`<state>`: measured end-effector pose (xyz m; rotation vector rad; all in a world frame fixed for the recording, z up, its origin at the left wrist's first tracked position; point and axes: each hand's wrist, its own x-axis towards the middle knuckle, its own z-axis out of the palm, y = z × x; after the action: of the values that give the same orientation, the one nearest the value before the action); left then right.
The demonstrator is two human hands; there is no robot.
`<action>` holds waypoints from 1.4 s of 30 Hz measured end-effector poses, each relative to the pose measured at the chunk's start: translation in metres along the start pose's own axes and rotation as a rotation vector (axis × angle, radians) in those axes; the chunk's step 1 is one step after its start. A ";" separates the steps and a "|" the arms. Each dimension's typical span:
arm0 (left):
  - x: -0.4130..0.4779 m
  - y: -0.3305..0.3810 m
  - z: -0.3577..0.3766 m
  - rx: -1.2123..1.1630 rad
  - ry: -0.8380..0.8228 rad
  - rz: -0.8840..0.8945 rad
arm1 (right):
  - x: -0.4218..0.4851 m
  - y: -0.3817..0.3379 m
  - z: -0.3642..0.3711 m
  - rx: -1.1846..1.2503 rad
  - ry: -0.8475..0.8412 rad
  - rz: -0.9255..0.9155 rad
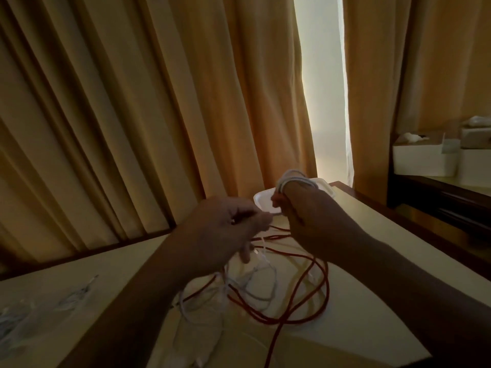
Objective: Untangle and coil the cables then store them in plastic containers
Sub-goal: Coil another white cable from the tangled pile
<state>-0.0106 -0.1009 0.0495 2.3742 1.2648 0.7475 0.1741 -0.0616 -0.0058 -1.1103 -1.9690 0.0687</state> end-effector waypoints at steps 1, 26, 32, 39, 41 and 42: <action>-0.001 0.001 -0.006 -0.021 0.014 -0.011 | -0.001 0.001 -0.006 0.091 -0.055 0.067; -0.003 -0.028 -0.014 0.541 -0.002 0.016 | 0.018 -0.004 0.020 0.026 -0.219 0.110; -0.016 -0.090 -0.021 0.032 0.135 -0.048 | 0.018 0.023 0.047 0.060 -0.410 0.167; -0.013 -0.137 -0.013 -0.130 0.508 -0.036 | 0.023 0.036 0.052 0.304 -0.540 0.296; -0.008 -0.143 -0.009 0.235 0.630 0.022 | 0.021 0.027 0.048 0.507 -0.624 0.296; -0.006 -0.146 -0.006 0.349 0.662 0.065 | 0.018 0.023 0.047 0.651 -0.700 0.275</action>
<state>-0.1126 -0.0260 -0.0243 2.5374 1.6841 1.5330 0.1530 -0.0187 -0.0337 -0.9602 -2.0965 1.2977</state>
